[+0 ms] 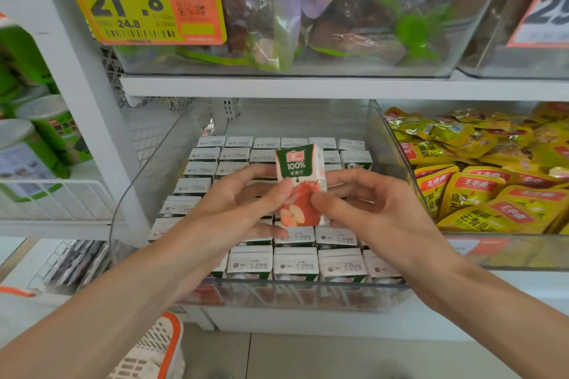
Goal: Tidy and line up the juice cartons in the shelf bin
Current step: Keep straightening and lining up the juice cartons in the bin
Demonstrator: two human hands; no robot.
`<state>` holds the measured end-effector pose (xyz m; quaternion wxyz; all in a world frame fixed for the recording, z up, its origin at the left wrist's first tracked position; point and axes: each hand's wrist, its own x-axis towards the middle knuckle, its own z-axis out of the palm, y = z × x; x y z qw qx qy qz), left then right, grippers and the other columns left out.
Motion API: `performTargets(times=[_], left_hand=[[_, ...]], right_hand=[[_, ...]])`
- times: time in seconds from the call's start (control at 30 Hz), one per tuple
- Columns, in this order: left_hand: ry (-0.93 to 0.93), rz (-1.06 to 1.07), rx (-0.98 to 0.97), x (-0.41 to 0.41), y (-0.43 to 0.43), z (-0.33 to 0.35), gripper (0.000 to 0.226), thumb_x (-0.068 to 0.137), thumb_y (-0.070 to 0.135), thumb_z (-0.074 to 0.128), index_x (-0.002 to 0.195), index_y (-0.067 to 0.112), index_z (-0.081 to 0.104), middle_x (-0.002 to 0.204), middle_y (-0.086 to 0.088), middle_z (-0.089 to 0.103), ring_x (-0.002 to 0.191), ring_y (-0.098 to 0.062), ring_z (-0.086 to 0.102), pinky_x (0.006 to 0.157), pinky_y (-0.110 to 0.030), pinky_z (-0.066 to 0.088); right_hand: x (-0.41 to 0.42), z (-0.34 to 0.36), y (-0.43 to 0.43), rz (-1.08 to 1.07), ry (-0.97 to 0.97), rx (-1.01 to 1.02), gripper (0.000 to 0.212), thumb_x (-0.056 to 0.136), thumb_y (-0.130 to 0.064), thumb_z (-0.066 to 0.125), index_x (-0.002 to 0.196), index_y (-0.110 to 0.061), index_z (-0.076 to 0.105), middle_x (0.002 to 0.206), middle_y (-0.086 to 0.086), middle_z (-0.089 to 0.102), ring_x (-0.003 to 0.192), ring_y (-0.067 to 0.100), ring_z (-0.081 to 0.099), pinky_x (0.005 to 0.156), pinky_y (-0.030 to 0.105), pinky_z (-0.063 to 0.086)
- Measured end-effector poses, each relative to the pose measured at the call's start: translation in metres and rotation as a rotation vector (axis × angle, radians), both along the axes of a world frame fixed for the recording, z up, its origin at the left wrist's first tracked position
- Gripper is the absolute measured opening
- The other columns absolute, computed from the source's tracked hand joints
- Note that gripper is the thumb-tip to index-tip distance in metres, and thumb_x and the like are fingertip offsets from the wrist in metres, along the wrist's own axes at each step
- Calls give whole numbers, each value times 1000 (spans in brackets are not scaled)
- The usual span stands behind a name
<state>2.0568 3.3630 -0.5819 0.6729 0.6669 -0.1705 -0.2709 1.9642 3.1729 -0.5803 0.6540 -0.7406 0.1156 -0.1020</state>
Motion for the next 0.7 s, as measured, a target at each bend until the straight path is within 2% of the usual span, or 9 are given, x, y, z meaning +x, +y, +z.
performTargets(times=[0.13,0.27,0.5,0.63,0.7], left_hand=[[-15,11,-24,4,4,-1,39,85,35,75,123,33,71,119,-2,78,107,-21,76,76,-27,62],[-29,22,-9,6,3,-2,43,80,40,76,122,30,74,118,1,78,107,-18,76,76,-24,62],[-58,8,0,7,4,-4,42,78,40,78,119,32,77,119,4,78,107,-19,76,83,-25,62],[-74,36,-9,5,4,-5,45,72,40,81,116,31,76,115,8,78,104,-16,77,78,-23,62],[-71,46,-21,4,2,-5,41,73,37,80,114,31,76,112,8,78,102,-15,77,76,-22,62]], right_hand=[[-1,0,-1,-11,-5,50,36,79,-30,84,112,-26,70,93,1,82,88,13,80,87,34,63],[0,0,-1,10,-8,57,23,88,-22,82,107,-21,69,92,1,82,86,14,80,79,24,62],[0,-1,1,45,-66,33,24,87,-22,80,107,-16,67,101,-2,81,85,12,80,72,17,58],[2,-4,0,28,-117,2,17,92,-13,76,108,-11,71,109,-2,79,86,16,80,77,20,60],[3,-5,-1,2,-106,-54,13,94,-15,75,108,-15,74,106,-2,77,89,17,78,80,25,61]])
